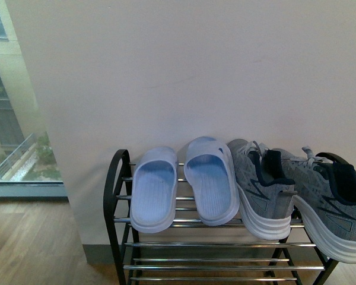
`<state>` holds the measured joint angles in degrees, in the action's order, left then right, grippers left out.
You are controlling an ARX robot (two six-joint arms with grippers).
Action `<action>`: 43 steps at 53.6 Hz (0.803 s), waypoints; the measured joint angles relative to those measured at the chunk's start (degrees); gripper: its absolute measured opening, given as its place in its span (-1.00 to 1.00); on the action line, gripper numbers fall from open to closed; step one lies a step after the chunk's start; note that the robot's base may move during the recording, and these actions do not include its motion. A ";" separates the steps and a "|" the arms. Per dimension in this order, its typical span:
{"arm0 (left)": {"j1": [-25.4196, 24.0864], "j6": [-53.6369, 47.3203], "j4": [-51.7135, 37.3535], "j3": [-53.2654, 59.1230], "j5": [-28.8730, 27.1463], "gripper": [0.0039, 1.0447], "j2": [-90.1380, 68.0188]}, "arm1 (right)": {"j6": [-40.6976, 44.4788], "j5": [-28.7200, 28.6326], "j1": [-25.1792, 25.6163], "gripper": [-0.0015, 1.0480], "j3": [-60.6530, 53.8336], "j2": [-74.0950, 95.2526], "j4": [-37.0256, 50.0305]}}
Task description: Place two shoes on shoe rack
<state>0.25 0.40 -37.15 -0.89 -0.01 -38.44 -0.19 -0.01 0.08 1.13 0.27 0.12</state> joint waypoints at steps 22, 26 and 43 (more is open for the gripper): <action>0.00 0.00 13.31 0.04 -0.02 -0.98 14.49 | 0.00 0.02 0.00 0.82 0.00 0.00 0.00; 0.00 0.00 15.15 0.04 -0.02 -0.98 16.39 | 0.00 0.00 0.00 0.82 0.00 0.00 0.00; -0.02 0.00 21.84 0.04 -0.02 -0.98 23.15 | 0.00 0.00 0.00 0.82 0.00 0.00 0.00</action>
<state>0.23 0.40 -15.31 -0.84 -0.03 -15.29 -0.19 -0.01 0.08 1.13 0.27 0.12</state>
